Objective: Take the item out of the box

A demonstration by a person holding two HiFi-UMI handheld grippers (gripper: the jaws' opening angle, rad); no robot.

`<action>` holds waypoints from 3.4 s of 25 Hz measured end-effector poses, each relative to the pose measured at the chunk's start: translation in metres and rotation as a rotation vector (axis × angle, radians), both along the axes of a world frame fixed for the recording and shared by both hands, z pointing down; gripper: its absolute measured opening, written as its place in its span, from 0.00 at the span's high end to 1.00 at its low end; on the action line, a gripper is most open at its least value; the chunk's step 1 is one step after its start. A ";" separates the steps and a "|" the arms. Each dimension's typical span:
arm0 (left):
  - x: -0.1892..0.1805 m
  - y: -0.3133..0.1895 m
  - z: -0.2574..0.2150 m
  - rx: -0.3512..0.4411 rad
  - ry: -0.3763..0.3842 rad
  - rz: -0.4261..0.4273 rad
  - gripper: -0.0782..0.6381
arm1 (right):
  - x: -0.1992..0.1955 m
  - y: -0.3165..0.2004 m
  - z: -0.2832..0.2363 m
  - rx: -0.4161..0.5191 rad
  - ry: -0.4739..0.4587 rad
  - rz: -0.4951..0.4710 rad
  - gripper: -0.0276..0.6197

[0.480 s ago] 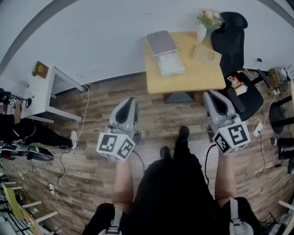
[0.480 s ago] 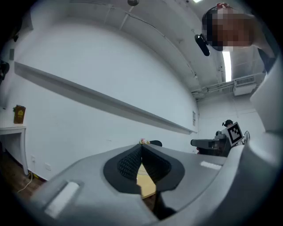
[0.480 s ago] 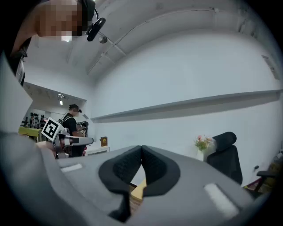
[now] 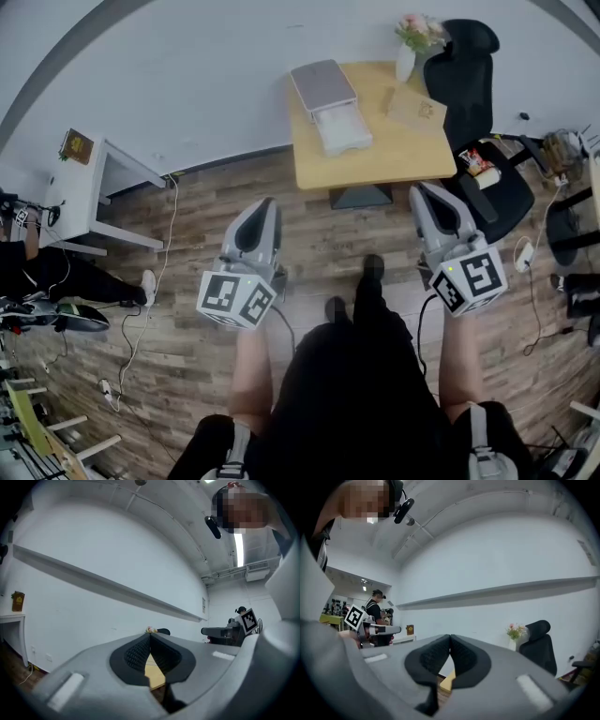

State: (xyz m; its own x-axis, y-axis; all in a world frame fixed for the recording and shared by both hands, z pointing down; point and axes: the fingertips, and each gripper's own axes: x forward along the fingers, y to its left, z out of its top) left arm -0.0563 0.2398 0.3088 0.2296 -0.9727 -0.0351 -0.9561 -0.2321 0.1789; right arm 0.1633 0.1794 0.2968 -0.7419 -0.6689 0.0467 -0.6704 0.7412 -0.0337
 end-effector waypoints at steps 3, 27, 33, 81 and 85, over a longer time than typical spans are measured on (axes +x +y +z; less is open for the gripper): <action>0.000 -0.002 0.004 -0.008 0.001 0.008 0.88 | -0.005 0.000 0.007 -0.033 -0.006 -0.013 0.95; 0.021 -0.132 0.028 -0.079 -0.024 0.055 0.88 | -0.005 -0.125 0.038 -0.131 -0.003 -0.020 0.95; 0.026 -0.171 0.024 -0.092 -0.027 0.026 0.88 | -0.006 -0.169 0.038 -0.147 -0.011 -0.068 0.95; -0.050 -0.370 0.047 -0.126 -0.067 0.041 0.88 | -0.123 -0.343 0.144 -0.340 0.159 -0.171 0.95; -0.070 -0.387 0.051 -0.125 -0.060 0.078 0.88 | -0.146 -0.350 0.174 -0.382 0.199 -0.152 0.95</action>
State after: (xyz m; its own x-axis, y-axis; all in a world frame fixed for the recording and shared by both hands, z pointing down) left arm -0.1265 -0.1470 0.3598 0.3031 -0.9476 0.1011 -0.9457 -0.2860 0.1544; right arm 0.0176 -0.1706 0.4704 -0.7822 -0.4599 0.4202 -0.5758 0.7913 -0.2058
